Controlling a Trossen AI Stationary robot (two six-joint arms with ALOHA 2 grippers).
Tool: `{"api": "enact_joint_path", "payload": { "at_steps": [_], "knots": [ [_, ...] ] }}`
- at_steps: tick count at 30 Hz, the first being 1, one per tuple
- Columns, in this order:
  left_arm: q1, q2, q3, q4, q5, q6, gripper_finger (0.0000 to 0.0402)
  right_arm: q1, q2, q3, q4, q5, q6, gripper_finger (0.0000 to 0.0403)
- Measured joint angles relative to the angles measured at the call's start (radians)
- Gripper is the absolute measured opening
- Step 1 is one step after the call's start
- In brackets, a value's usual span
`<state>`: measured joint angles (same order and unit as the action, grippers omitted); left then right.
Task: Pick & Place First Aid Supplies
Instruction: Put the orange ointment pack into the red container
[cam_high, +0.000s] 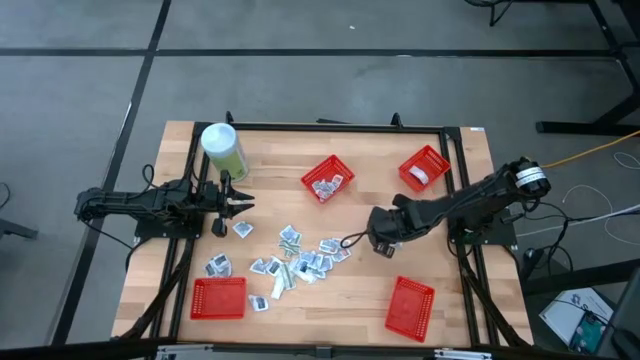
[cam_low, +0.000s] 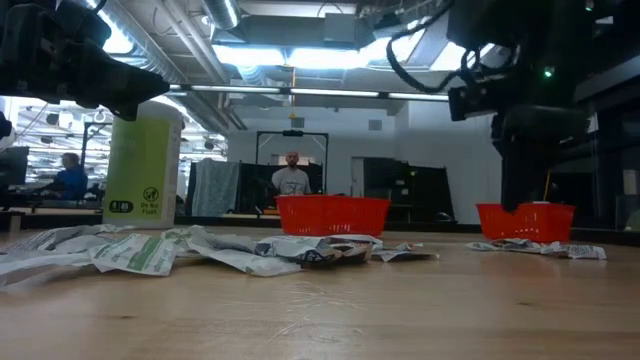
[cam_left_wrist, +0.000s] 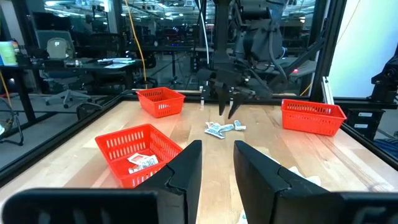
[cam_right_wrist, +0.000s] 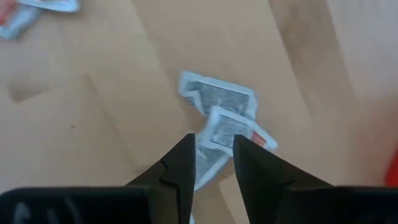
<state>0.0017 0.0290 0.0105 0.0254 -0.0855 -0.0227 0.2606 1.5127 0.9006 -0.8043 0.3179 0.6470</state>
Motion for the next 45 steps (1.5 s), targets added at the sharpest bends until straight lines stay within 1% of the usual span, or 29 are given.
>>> {"api": "enact_joint_path", "payload": {
  "at_steps": [3,7,14,19,25,32,34,36,41,43,45],
  "knots": [
    [0.0,0.0,0.0,0.0,0.0,0.0,0.0088,-0.001,0.0,-0.031,0.007,0.036,0.02,0.0109],
    [0.0,0.0,0.0,0.0,0.0,0.0,0.0088,-0.014,0.0,-0.078,0.057,0.036,0.033,0.0109],
    [0.0,0.0,0.0,0.0,0.0,0.0,0.0088,-0.04,-0.001,-0.139,0.18,0.019,0.03,0.0109],
    [0.0,0.0,0.0,0.0,0.0,0.0,0.0088,-0.058,-0.001,-0.159,0.196,0.018,0.055,0.0109],
    [0.0,0.0,0.0,0.0,0.0,0.0,0.0088,-0.072,-0.003,-0.19,0.244,-0.048,0.078,0.0109],
    [0.0,0.0,0.0,0.0,0.0,0.0,0.0088,-0.072,-0.005,-0.213,0.267,-0.05,0.116,0.0107],
    [0.0,0.0,0.0,0.0,0.0,0.0,0.0088,-0.067,-0.005,-0.214,0.27,-0.051,0.115,0.0099],
    [0.0,0.0,0.0,0.0,0.0,0.0,0.0088,-0.061,-0.005,-0.215,0.274,-0.053,0.114,0.0082],
    [0.0,0.0,0.0,0.0,0.0,0.0,0.0088,-0.059,-0.004,-0.215,0.284,-0.076,0.112,0.0015],
    [0.0,0.0,0.0,0.0,0.0,0.0,0.0088,-0.059,-0.003,-0.216,0.29,-0.078,0.112,0.0007],
    [0.0,0.0,0.0,0.0,0.0,0.0,0.0088,-0.059,-0.003,-0.214,0.291,-0.08,0.111,0.0011]
  ]
}}
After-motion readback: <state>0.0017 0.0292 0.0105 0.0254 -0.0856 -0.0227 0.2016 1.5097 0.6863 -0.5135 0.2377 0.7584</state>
